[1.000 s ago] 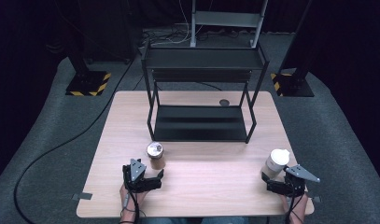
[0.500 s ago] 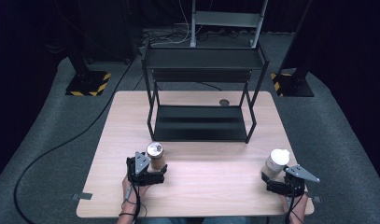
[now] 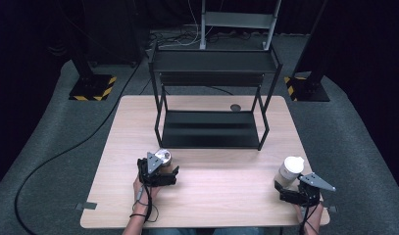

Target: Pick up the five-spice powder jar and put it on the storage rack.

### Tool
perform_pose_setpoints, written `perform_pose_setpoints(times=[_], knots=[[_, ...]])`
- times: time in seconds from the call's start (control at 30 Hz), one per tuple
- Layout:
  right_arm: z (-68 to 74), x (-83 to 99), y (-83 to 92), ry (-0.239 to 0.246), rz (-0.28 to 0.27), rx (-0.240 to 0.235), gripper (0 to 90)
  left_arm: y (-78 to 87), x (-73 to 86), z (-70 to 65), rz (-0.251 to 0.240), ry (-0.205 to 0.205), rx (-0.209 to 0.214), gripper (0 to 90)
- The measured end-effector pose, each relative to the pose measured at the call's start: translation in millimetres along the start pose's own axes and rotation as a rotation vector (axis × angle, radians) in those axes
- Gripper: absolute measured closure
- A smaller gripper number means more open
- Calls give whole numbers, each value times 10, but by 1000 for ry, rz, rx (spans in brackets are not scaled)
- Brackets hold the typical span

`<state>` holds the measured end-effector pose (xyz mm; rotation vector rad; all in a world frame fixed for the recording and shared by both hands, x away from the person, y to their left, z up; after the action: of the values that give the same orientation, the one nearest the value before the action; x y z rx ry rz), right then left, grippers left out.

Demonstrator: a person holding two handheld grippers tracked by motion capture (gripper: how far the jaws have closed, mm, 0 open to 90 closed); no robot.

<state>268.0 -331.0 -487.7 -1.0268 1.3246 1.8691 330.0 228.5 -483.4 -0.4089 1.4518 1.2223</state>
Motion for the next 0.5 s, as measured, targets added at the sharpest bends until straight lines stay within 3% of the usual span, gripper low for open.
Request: perform_pose_setpoints(times=[0.17,0.2,0.33,0.4,0.5], knots=[[3,2,0,1,-1,2,0,-34,-12,-7,15,11,-3,0],[4,2,0,2,-2,2,0,-42,-22,-6,37,32,-9,11],[3,4,2,0,-3,2,0,-34,14,14,23,62,-2,115],[1,4,3,-1,-3,1,0,-31,34,11,18,76,-8,226],[-1,5,4,-2,-4,0,0,-25,78,23,4,86,6,277]])
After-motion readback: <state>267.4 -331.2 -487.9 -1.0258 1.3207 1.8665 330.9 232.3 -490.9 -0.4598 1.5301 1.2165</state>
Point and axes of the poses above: each handheld gripper's, and its own axes: y roughly backward along the jaws, x roughly out of its underside, z roughly to its left, the point moved 6 cm from there along -y, roughly forward along the jaws, and after that the axes turned 9 degrees about -y, right-handed, at the moved point
